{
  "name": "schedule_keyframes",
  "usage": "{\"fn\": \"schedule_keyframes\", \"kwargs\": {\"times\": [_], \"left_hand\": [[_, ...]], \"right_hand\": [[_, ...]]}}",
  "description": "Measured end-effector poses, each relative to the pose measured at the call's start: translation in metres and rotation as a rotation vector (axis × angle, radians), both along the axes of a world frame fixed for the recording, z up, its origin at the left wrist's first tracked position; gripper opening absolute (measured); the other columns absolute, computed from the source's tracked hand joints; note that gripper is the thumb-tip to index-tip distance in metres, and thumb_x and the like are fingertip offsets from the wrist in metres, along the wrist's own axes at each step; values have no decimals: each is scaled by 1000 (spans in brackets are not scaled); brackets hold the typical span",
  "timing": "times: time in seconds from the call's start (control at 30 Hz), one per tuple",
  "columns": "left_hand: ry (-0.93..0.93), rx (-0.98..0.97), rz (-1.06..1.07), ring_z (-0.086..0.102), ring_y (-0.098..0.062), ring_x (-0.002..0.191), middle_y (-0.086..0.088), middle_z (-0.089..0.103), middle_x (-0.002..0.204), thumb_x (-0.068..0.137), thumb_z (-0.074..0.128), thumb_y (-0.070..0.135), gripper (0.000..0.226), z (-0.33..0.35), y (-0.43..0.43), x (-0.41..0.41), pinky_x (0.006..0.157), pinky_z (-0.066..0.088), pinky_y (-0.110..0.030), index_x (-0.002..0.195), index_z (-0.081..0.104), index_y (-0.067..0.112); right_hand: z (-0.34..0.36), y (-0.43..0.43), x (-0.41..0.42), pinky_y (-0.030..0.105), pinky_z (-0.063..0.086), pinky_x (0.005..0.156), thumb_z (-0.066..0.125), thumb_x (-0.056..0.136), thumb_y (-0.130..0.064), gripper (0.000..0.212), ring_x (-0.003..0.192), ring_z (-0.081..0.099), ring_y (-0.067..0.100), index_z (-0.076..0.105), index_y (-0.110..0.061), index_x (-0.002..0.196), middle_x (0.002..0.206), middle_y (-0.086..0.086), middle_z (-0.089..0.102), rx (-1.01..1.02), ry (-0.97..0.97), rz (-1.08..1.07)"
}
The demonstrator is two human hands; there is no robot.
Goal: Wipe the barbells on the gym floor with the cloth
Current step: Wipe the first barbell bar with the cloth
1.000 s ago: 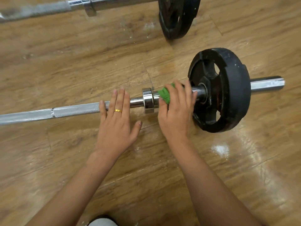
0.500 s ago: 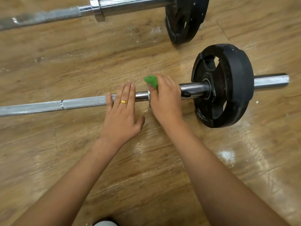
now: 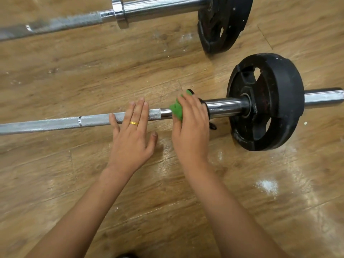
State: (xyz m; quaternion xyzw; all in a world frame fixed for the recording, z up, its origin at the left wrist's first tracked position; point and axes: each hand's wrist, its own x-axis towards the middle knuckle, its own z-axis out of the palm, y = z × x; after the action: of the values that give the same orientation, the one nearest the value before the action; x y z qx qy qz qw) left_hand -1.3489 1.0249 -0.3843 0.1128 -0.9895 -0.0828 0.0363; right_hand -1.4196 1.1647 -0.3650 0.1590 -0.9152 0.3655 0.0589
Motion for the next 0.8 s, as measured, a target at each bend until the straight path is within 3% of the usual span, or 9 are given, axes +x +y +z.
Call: {"fn": "schedule_keyframes", "kwargs": {"times": [0.07, 0.23, 0.37, 0.53, 0.7, 0.8], "left_hand": [[-13, -8, -18, 8, -18, 156, 0, 12, 169, 93, 46, 40, 79, 0, -3, 1, 118, 5, -66, 161, 16, 13], [-18, 28, -27, 4, -16, 156, 1, 9, 169, 92, 46, 39, 81, -2, -2, 0, 118, 0, -65, 161, 14, 14], [-7, 32, -36, 6, -16, 156, 0, 12, 169, 92, 46, 35, 78, -4, -4, 2, 117, 2, -66, 161, 15, 13], [-41, 62, -74, 3, -13, 156, 2, 9, 169, 95, 42, 32, 75, 2, -9, 5, 118, 4, -65, 162, 11, 15], [-138, 83, -112, -2, -17, 156, -2, 3, 170, 99, 46, 27, 74, 14, -25, 9, 119, 9, -61, 161, 10, 12], [-221, 26, -172, -1, -22, 156, -4, 0, 170, 97, 50, 29, 80, 19, -35, 10, 117, 12, -65, 161, 6, 10]], "right_hand": [[-4, 2, 13, 44, 21, 124, 59, 96, -10, 45, 147, 34, 22, 54, -8, 141, 151, 5, 49, -24, 1, 6], [3, -11, -29, 45, 31, 118, 55, 98, -22, 33, 133, 52, 24, 63, -10, 128, 134, 5, 63, 28, 14, -28], [-9, -6, 3, 46, 23, 123, 57, 95, -14, 40, 139, 45, 23, 60, -8, 133, 141, 5, 58, -6, 65, -23], [-1, -12, -20, 45, 32, 117, 57, 94, -19, 33, 124, 56, 23, 64, -9, 124, 127, 4, 65, 14, 74, -56], [2, -13, -5, 48, 20, 123, 53, 92, -19, 41, 139, 44, 29, 60, -6, 130, 138, 9, 58, 115, 58, 16], [1, -1, -17, 45, 23, 122, 46, 92, -23, 42, 135, 47, 30, 62, -5, 127, 134, 10, 61, 165, 93, 122]]}}
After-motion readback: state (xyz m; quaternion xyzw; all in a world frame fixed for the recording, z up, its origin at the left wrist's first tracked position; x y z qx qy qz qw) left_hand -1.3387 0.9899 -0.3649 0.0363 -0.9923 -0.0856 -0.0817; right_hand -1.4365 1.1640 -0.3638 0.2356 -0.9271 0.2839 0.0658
